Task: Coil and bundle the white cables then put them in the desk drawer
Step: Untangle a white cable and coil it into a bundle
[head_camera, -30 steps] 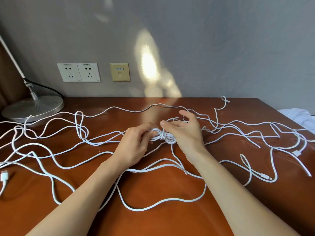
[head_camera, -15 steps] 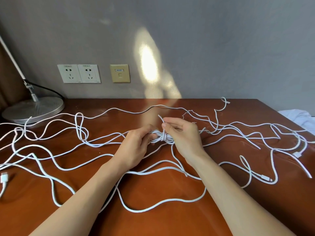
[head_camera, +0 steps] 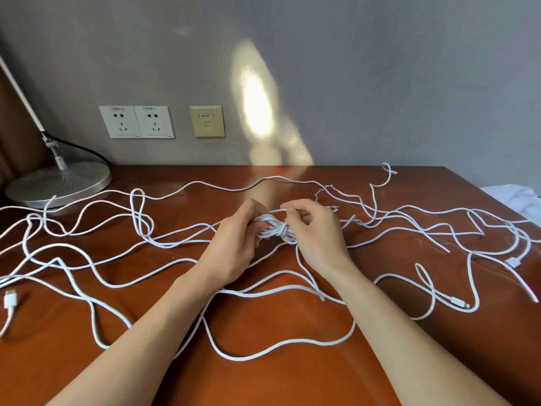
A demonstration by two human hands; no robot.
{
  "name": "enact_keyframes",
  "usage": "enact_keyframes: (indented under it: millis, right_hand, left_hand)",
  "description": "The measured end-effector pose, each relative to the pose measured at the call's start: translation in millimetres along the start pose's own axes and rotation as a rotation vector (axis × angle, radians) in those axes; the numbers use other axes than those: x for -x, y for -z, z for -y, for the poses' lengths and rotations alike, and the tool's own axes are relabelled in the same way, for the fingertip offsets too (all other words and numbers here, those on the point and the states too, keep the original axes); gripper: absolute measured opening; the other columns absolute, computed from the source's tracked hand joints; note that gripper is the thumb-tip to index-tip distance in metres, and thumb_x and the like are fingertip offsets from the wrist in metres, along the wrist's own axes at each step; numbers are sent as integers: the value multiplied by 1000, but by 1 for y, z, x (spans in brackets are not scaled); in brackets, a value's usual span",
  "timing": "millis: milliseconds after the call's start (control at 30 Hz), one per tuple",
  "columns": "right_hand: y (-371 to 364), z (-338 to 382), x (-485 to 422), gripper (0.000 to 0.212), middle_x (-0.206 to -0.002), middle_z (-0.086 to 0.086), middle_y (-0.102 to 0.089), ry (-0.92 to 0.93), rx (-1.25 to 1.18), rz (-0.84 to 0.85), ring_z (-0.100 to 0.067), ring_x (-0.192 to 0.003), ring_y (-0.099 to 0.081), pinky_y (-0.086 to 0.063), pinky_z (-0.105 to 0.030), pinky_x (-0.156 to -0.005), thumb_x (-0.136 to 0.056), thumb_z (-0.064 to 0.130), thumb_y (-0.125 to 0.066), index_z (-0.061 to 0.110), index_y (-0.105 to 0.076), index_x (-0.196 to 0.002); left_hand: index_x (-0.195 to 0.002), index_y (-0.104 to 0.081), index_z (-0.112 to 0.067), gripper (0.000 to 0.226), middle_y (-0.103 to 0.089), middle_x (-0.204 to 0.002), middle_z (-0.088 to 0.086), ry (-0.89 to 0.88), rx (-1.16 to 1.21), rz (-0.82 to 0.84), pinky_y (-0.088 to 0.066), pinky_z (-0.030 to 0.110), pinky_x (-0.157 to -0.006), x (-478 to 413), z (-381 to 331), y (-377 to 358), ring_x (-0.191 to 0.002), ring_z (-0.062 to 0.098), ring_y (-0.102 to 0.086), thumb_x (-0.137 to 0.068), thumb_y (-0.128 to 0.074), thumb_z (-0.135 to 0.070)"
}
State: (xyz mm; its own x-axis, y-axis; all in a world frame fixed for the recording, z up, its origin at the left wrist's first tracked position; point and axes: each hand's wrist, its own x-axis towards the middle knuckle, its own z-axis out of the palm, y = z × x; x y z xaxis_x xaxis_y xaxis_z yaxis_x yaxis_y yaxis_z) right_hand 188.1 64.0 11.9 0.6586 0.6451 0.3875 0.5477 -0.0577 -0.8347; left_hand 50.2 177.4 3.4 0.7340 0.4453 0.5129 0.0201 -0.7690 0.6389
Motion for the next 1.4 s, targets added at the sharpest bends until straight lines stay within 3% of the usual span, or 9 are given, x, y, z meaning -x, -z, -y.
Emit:
enact_keyframes:
  millis: [200,467,567,733,933,1100,1300,1400]
  right_hand:
    - [-2,0,1,17,-107,2,-68,-28,3,22,-8,-95,-65,-51,-11,-72,-104,16,-54,26,-68,-103]
    - [0,0,2,23,-116,-1,-60,-48,41,120,-3,-90,-60,-44,-4,-67,-107,14,-45,21,-66,-108]
    - [-1,-4,-1,24,-115,-2,-62,-48,49,158,-5,-91,-61,-44,-5,-69,-107,16,-45,21,-69,-108]
    - [-2,-5,-3,26,-112,-4,-63,-60,35,163,-8,-88,-63,-44,-7,-67,-106,16,-47,23,-72,-105]
    - [0,-3,-3,27,-116,0,-63,-56,63,146,-6,-100,-61,-46,-14,-80,-106,17,-49,24,-75,-106]
    - [2,-2,-3,26,-115,0,-60,-37,92,143,-3,-99,-58,-41,-7,-77,-107,17,-50,21,-75,-108]
    - [2,-1,-1,23,-113,1,-59,-22,59,148,-1,-99,-58,-42,-4,-79,-106,15,-52,21,-74,-107]
    - [0,-2,-2,25,-114,1,-62,-23,26,161,-4,-103,-60,-46,-12,-89,-106,16,-52,20,-76,-110]
  left_hand:
    - [-106,-56,-12,18,-58,-69,-1,-8,-3,4,-44,24,-57,0,1,0,-61,16,-54,-104,-46,3]
    - [-103,-61,-11,25,-59,-82,4,-21,52,-35,-52,32,-54,-1,-2,0,-60,19,-58,-100,-46,10]
    - [-98,-63,-18,29,-61,-69,9,43,106,-26,-54,34,-57,-2,-1,1,-56,18,-60,-101,-49,7]
    - [-97,-67,-19,26,-66,-69,13,112,204,23,-58,47,-66,-2,3,3,-61,27,-68,-103,-51,1]
    - [-101,-67,-5,23,-67,-68,2,156,368,71,-57,29,-67,-3,1,5,-63,24,-67,-105,-47,4]
    - [-104,-70,-7,26,-69,-79,9,172,450,90,-63,40,-74,-3,0,5,-69,25,-67,-107,-45,1]
    - [-111,-71,-5,25,-73,-88,13,234,439,29,-63,34,-74,-3,0,2,-70,26,-71,-107,-46,-1]
    - [-114,-66,-5,18,-72,-97,21,245,418,-14,-61,28,-69,-4,-2,2,-70,29,-74,-106,-50,-2]
